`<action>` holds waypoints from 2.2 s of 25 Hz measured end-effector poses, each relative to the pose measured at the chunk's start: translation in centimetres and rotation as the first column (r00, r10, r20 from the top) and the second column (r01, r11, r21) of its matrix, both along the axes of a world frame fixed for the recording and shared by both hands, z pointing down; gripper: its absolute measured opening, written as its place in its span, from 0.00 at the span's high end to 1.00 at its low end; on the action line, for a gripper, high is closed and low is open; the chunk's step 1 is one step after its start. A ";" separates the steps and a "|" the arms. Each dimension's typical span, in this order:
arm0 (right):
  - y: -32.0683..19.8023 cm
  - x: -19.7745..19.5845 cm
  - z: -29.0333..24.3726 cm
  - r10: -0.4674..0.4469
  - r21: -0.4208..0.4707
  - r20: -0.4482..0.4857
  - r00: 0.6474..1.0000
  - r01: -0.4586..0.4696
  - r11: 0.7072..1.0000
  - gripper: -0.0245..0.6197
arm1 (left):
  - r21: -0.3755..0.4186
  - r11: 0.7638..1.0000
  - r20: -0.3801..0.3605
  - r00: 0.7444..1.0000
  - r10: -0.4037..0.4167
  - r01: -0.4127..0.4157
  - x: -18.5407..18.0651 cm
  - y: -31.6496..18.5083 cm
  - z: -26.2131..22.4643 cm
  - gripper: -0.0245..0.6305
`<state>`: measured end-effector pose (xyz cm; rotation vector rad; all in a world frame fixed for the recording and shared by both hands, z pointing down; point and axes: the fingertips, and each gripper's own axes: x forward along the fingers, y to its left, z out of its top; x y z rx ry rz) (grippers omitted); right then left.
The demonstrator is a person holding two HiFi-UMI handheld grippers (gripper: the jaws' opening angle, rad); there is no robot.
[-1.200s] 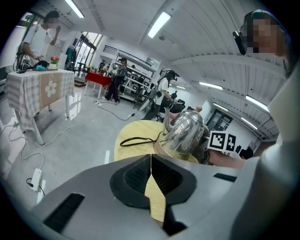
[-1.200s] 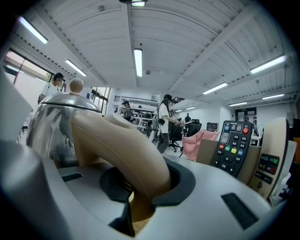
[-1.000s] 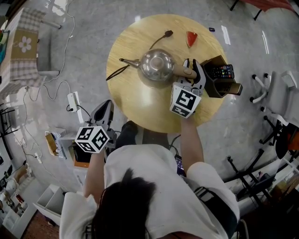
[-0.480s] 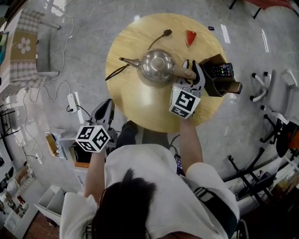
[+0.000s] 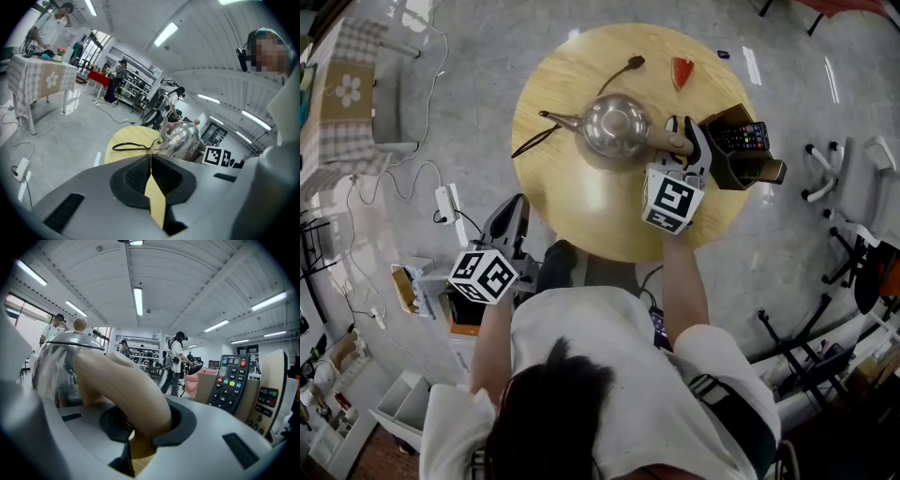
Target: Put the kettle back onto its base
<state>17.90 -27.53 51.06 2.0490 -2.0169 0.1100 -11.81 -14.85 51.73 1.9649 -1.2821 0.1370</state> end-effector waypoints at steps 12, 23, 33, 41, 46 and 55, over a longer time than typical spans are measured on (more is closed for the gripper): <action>0.9 0.7 1.3 0.006 -0.100 0.076 0.997 0.002 0.995 0.64 | 0.031 0.999 -0.025 1.000 0.013 -0.012 1.2 -0.6 -1.1 0.92; 3.7 0.5 1.3 0.003 -0.173 0.116 0.993 0.018 0.985 0.58 | 0.085 0.993 -0.064 0.994 0.092 -0.087 2.4 -1.0 -2.9 0.92; 7.1 0.3 -0.1 0.055 -0.175 0.107 0.993 -0.036 0.984 0.58 | 0.120 0.986 -0.095 0.988 0.124 -0.112 2.0 -1.0 -4.0 0.92; 10.0 0.1 -3.5 0.105 -0.113 0.108 0.989 -0.093 0.989 0.58 | 0.131 0.979 -0.108 0.979 0.173 -0.159 2.2 -0.4 -4.2 0.92; 11.8 -0.9 -4.8 0.093 -0.106 0.104 0.990 -0.082 0.991 0.58 | 0.165 0.968 -0.080 0.976 0.202 -0.187 2.6 -0.3 -4.9 0.92; 14.3 -2.3 -7.2 0.117 -0.080 0.091 0.989 -0.110 0.991 0.72 | 0.228 0.949 -0.046 0.972 0.232 -0.216 3.7 -0.1 -6.7 0.92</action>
